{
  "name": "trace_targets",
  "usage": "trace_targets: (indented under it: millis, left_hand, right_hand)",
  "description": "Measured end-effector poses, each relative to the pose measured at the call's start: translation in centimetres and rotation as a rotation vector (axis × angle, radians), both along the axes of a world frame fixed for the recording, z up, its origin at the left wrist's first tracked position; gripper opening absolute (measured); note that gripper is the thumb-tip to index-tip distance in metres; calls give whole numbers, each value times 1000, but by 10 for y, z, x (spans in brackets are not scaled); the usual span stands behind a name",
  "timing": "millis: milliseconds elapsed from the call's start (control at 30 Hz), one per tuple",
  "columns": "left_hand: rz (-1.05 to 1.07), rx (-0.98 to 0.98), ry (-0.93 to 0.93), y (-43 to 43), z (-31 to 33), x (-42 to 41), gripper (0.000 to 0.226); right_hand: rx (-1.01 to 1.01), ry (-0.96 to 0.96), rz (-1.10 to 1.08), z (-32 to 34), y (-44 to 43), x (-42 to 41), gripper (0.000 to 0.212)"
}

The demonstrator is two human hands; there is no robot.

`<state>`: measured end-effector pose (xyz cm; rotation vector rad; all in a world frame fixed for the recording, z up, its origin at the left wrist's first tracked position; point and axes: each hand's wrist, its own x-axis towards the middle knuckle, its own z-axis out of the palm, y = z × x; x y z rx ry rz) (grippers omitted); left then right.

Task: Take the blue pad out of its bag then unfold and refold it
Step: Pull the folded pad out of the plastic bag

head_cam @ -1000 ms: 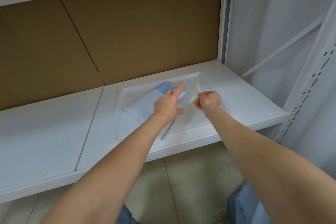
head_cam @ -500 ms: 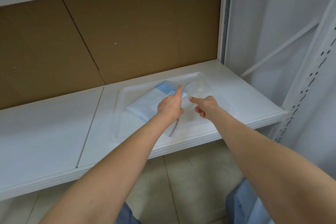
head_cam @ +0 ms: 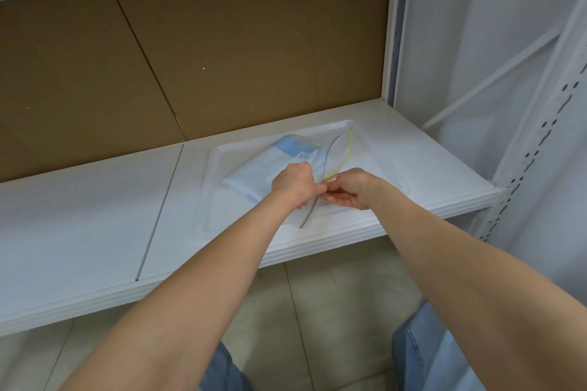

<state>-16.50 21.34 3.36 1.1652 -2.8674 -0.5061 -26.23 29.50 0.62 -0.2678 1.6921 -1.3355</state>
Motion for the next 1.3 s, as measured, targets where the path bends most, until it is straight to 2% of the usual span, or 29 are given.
trace_targets:
  millis: [133,233,400,500,600,900,1000,1033,1133,1200,1300]
  left_hand:
    - [-21,106,20,-1,-3,0,31]
    - [-18,42,36,-5,1,1,17]
    - [43,-66,108,-19,7,4,14]
    - [68,-112,174,-26,9,5,14]
    - [100,-160,238,-36,12,7,17]
    - [148,-135,373,-50,23,8,18]
    - [149,-6,435,-52,23,5,11]
    - [137,105,477,-52,23,4,7]
    - [72,432,504,-46,25,2,18]
    - [13,554,476,-43,25,2,21]
    - [-76,698,414,-44,25,-1,19]
  right_hand:
    - [-16,61,-64,1,1,3,8]
    - [-7,136,-125,0,-1,2,17]
    - [42,336,-207,-2,-1,-5,27]
    - [91,519,-170,-4,-1,-5,25]
    - [133,635,-128,-8,2,-7,40]
    - [259,764,-50,-7,4,-14,38]
    - [396,878,49,-5,9,-19,35]
    - [459,949,64,-4,9,-20,32]
    - [516,1112,3,3,5,-20,26]
    - [435,1062,-32,10,-6,-18,22]
    - [232,718,-40,10,-29,-14,15]
